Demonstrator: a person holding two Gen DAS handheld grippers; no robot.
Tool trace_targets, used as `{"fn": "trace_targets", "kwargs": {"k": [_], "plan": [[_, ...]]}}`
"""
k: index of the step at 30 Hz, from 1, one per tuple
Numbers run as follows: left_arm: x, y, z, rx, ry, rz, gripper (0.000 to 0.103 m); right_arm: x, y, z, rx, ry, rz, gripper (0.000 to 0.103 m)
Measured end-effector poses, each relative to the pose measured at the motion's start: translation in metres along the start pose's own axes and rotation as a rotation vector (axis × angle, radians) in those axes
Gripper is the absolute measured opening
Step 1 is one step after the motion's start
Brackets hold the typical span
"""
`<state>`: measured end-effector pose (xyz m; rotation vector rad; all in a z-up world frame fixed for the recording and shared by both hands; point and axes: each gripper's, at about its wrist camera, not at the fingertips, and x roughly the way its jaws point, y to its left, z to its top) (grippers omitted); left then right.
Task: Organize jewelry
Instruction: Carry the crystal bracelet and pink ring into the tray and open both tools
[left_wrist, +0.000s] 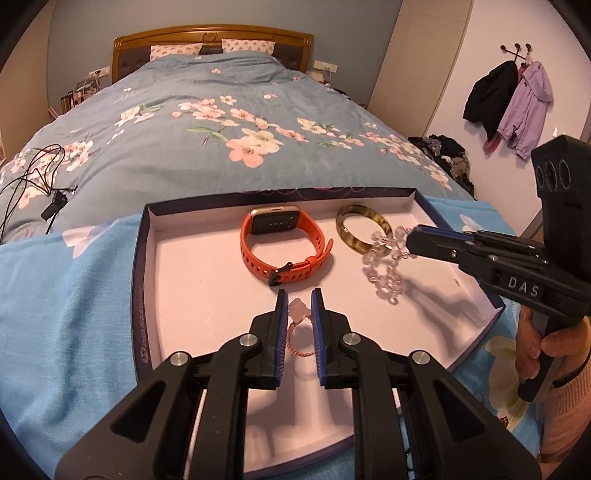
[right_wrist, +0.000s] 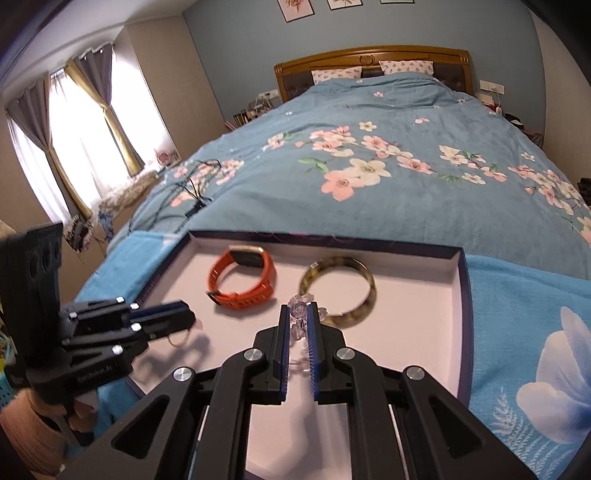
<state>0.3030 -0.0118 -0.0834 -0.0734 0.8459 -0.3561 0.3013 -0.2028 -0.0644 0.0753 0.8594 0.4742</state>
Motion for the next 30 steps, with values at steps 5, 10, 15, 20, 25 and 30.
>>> {"fn": "trace_targets", "kwargs": {"k": [5,10,15,20,25,30], "plan": [[0.006,0.001,0.001,-0.004,0.011,-0.004,0.013,0.003,-0.008,-0.005,0.006,0.019,-0.013,0.008],[0.014,0.002,0.003,-0.006,0.019,0.005,0.013,0.006,-0.013,-0.008,0.011,0.038,-0.025,0.008],[0.022,0.002,0.004,-0.005,0.027,0.013,0.013,0.009,-0.015,-0.009,0.018,0.052,-0.039,0.011],[0.027,0.0,0.006,0.002,0.03,0.021,0.016,0.007,-0.017,-0.01,0.021,0.048,-0.055,0.016],[0.026,-0.002,0.007,0.008,0.024,0.047,0.025,0.0,-0.017,-0.01,0.01,0.036,-0.087,0.026],[0.012,-0.005,0.009,0.021,-0.017,0.065,0.038,-0.007,-0.016,-0.011,0.0,0.027,-0.093,0.028]]}}
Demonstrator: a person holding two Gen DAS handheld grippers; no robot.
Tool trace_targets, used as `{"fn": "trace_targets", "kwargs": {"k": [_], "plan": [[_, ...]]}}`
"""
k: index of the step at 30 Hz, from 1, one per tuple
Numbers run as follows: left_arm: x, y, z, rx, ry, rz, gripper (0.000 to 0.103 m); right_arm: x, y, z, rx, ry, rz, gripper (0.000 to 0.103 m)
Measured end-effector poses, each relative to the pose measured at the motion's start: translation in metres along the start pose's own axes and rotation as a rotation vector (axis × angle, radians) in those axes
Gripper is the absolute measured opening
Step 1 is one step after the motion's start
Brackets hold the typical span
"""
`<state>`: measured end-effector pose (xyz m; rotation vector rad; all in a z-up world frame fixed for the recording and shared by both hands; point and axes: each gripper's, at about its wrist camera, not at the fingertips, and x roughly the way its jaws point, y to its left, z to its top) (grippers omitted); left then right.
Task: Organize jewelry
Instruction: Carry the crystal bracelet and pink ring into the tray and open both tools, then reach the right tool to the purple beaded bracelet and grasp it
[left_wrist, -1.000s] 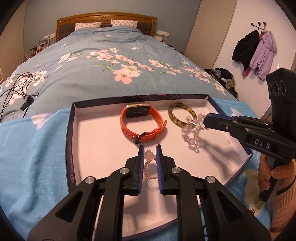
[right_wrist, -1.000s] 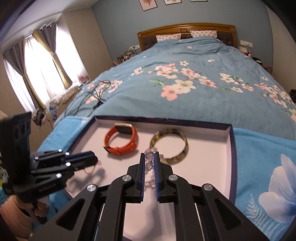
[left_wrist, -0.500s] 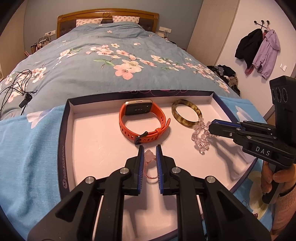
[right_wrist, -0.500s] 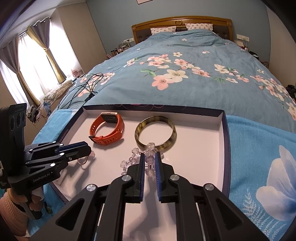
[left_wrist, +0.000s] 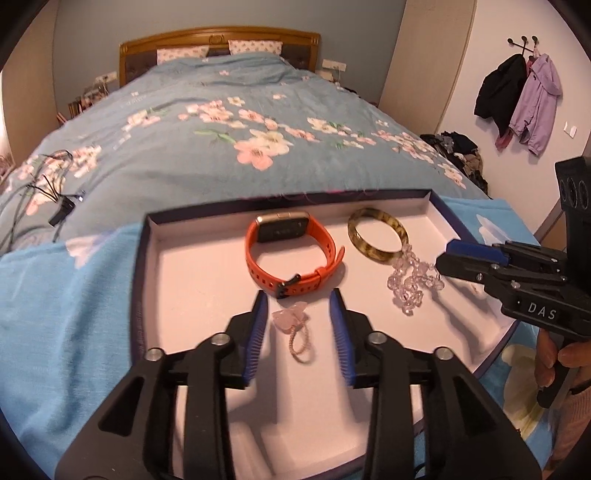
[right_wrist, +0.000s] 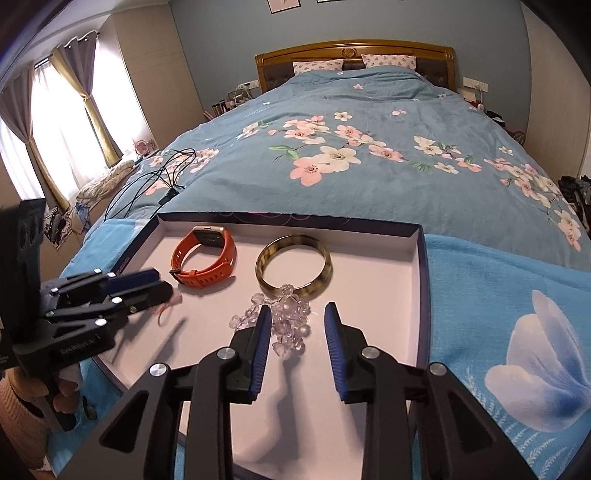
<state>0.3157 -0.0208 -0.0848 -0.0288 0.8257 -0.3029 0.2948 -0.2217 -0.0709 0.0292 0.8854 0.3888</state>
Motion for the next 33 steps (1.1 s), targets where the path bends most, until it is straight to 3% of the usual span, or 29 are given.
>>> {"fn": "trace_targets", "kwargs": {"k": [5,18,24,33], "plan": [[-0.028,0.0,0.003,0.012,-0.057,0.003,0.049,-0.006,0.0,-0.005,-0.014,-0.001,-0.001,0.028],[-0.112,0.005,-0.026,0.024,-0.164,-0.005,0.052,-0.049,0.007,-0.023,-0.043,-0.061,0.056,0.03],[-0.137,-0.001,-0.053,0.049,-0.177,-0.004,0.053,-0.078,0.021,-0.048,-0.116,-0.07,0.085,0.031],[-0.15,-0.003,-0.095,0.046,-0.14,-0.011,0.056,-0.097,0.03,-0.101,-0.165,-0.005,0.107,0.031]]}}
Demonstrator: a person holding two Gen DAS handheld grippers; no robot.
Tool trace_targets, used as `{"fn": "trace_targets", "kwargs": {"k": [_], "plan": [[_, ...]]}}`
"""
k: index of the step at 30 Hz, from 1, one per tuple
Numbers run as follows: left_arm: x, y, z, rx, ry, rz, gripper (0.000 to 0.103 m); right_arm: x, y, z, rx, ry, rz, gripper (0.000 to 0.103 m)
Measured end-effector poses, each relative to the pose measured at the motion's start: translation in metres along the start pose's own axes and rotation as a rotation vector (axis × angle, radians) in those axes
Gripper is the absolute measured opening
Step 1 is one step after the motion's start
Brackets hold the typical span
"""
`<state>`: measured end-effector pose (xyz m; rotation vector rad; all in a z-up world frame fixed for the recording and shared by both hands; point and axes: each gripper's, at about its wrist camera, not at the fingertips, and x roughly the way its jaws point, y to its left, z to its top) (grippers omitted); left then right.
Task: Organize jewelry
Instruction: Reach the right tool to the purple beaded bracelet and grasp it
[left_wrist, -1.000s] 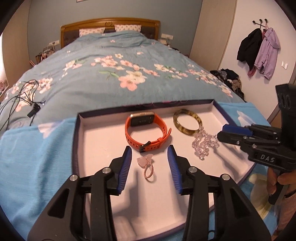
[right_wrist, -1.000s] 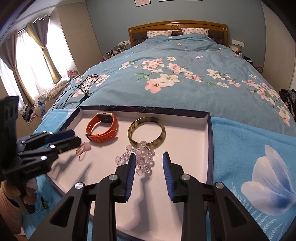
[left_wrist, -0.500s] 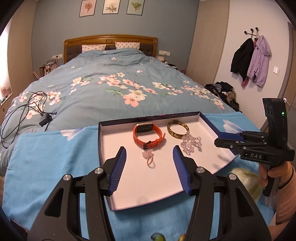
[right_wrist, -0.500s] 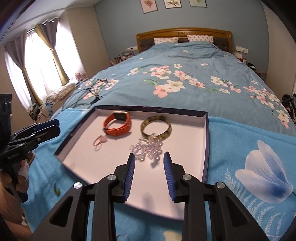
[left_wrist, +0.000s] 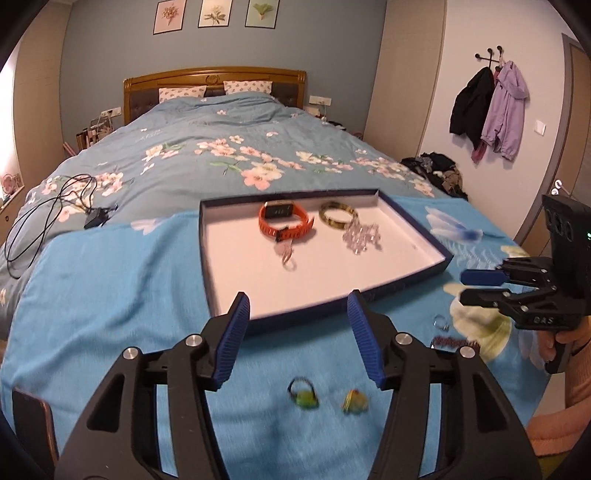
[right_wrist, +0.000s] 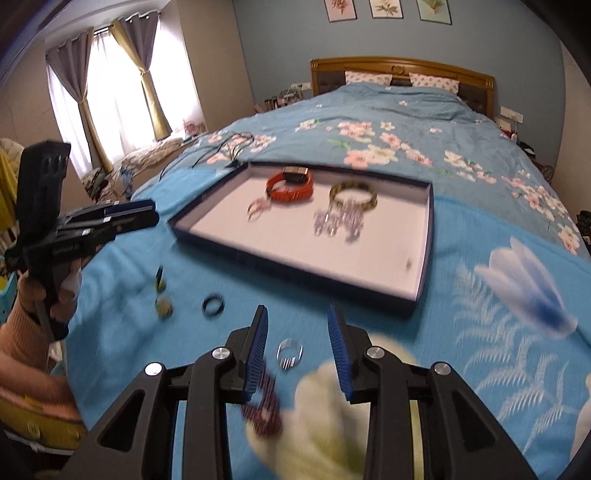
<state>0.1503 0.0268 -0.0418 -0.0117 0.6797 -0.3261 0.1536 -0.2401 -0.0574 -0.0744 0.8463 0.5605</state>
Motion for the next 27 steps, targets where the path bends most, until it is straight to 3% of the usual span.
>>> {"fn": "trace_targets", "kwargs": {"k": [7,9,20,27], "plan": [[-0.008,0.005,-0.025,-0.02,0.032,0.016,0.057,0.002,0.012,-0.032,-0.017,0.059,0.005,0.031],[-0.009,0.006,-0.031,-0.024,0.039,0.013,0.057,0.001,0.015,-0.038,-0.025,0.064,-0.002,0.036],[-0.007,-0.003,-0.051,0.008,0.091,0.013,0.057,0.006,0.031,-0.05,-0.092,0.076,-0.044,0.039],[-0.002,-0.006,-0.05,0.008,0.098,0.002,0.057,0.006,0.035,-0.05,-0.108,0.077,-0.044,0.019]]}}
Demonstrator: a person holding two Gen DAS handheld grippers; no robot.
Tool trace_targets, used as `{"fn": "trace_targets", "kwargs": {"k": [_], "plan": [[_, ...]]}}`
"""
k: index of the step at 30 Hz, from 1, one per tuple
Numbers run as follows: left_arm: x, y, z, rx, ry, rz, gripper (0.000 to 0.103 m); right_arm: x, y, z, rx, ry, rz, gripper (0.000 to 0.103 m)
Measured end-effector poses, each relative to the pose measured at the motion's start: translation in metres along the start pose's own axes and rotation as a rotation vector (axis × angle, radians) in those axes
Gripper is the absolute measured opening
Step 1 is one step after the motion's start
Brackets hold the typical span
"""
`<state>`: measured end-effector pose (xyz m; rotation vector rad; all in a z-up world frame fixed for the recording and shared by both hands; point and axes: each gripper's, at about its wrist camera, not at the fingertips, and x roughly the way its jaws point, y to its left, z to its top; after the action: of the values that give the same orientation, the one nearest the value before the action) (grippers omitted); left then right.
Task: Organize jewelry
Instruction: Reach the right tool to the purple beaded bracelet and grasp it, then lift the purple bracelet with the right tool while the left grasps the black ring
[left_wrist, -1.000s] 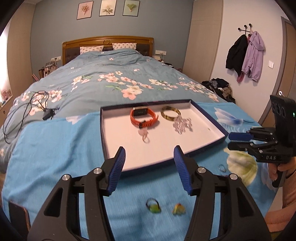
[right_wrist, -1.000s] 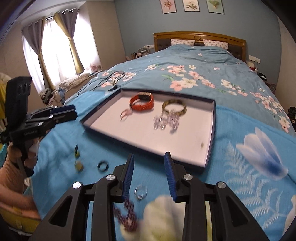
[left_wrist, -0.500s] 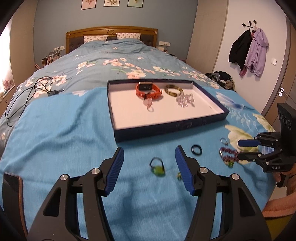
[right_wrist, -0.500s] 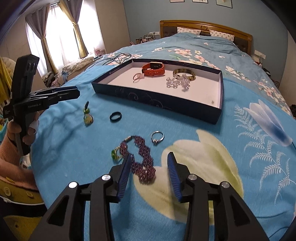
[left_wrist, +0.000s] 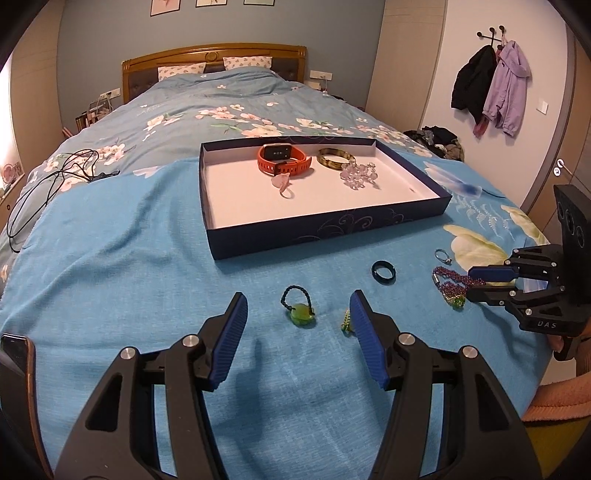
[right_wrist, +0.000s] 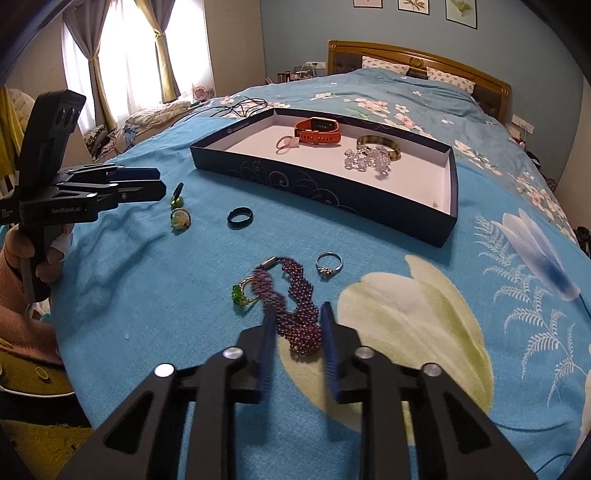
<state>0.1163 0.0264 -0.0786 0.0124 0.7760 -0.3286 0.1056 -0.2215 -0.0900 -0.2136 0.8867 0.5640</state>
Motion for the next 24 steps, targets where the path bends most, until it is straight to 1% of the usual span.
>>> {"fn": "trace_targets", "kwargs": {"k": [1,3,6,7,14,18,24], "plan": [[0.001,0.0,0.0,-0.001,0.001,0.0,0.057,0.0,0.0,0.0,-0.002,0.0,0.0,0.018],[0.001,0.0,0.0,-0.001,0.001,-0.004,0.057,-0.001,0.001,0.0,-0.001,-0.004,0.001,0.013],[0.003,-0.001,0.0,0.001,0.005,-0.004,0.057,-0.001,0.001,0.0,0.004,-0.006,0.009,0.011],[0.004,-0.002,0.0,0.003,0.007,-0.005,0.057,-0.002,0.0,0.0,0.007,-0.009,0.013,0.004],[0.006,-0.002,-0.001,0.004,0.015,-0.012,0.057,-0.006,-0.003,0.004,0.04,-0.03,0.035,0.004],[0.008,-0.002,-0.001,0.004,0.022,-0.016,0.056,-0.011,-0.004,0.009,0.055,-0.059,0.035,0.004],[0.017,-0.003,-0.001,0.006,0.07,-0.012,0.049,-0.017,-0.002,0.018,0.053,-0.097,0.028,0.004]]}}
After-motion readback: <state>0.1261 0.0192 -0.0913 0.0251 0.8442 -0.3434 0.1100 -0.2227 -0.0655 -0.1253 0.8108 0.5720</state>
